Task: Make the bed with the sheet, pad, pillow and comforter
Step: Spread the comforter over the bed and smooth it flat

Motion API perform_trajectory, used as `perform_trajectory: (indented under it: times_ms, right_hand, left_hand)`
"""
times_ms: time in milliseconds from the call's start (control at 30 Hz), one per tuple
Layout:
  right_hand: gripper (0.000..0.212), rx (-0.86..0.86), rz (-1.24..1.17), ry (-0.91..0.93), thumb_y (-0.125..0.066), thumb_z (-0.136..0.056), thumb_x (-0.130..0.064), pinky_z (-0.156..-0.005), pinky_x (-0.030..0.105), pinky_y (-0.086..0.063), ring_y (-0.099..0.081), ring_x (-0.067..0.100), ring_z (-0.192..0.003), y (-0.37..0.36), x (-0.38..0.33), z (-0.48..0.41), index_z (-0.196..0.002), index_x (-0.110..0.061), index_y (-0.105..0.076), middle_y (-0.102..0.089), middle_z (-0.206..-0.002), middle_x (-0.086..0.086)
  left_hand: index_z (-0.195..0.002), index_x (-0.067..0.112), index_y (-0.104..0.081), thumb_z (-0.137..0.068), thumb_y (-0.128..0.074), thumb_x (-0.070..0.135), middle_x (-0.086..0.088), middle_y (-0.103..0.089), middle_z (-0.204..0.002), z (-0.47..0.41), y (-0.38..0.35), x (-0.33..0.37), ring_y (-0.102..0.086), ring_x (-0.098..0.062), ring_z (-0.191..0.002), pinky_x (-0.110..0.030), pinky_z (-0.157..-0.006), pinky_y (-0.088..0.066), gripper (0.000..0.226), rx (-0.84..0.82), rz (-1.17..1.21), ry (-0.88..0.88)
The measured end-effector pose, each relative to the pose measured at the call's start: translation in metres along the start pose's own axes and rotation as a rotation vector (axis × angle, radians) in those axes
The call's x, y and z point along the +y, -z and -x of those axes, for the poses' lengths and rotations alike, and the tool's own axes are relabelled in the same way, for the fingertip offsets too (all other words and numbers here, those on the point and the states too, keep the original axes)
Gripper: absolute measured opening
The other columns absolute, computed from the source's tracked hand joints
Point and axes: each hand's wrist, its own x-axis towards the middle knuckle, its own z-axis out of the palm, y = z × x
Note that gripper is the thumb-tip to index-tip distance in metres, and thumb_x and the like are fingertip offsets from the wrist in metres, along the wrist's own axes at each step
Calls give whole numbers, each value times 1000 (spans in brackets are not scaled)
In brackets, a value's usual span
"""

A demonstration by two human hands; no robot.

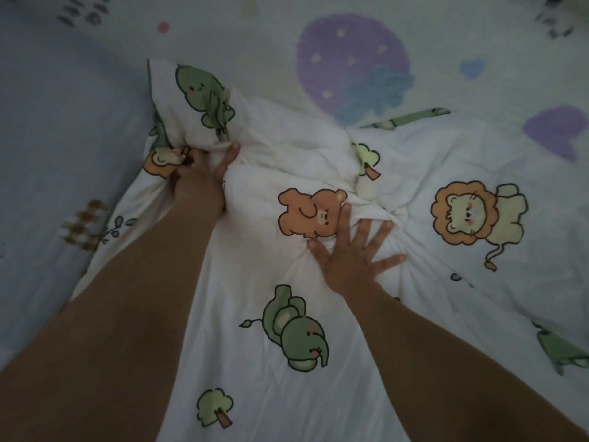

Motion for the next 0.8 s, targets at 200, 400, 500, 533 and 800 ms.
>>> perform_trajectory:
  times_ms: [200, 400, 500, 533, 800]
  right_hand:
    - [86, -51, 23, -12, -14, -78, -83, -90, 77, 20, 42, 35, -133, 5, -1, 0, -134, -45, 38, 28, -156, 2]
    - [87, -109, 73, -32, -11, -76, -84, -86, 75, 23, 48, 35, -126, 7, -3, -4, -132, -44, 42, 30, -155, 3]
    - [87, -133, 94, -50, -5, -72, -86, -83, 74, 26, 54, 34, -119, 10, -4, -4, -130, -44, 44, 33, -154, 2]
    - [87, -138, 95, -56, -3, -70, -87, -83, 73, 26, 55, 33, -118, 8, -3, -3, -130, -45, 44, 33, -154, 2]
    - [88, -114, 76, -74, -14, -72, -87, -101, 76, 1, 24, 35, -142, 31, -8, 3, -141, -49, 26, 16, -159, 4]
  left_hand:
    - [-134, 35, 41, -97, -36, 35, -40, -4, -144, -2, 5, -3, -32, -53, -127, -47, -89, -48, 85, -25, 15, -26]
    - [-133, 40, 38, -97, -39, 37, -40, -9, -144, -13, 10, -11, -40, -49, -123, -47, -87, -49, 86, -32, 84, -90]
    - [-138, 39, 32, -96, -41, 39, -37, -22, -138, -17, 14, -15, -49, -45, -113, -44, -92, -45, 84, -64, 108, -145]
    - [-138, 39, 31, -95, -43, 41, -36, -24, -136, -16, 14, -16, -47, -45, -115, -44, -96, -42, 85, -85, 107, -163]
    - [-140, 40, 28, -87, -53, 49, -18, -2, -158, -57, 46, -46, -13, -37, -144, -46, -116, -20, 97, -389, 110, -411]
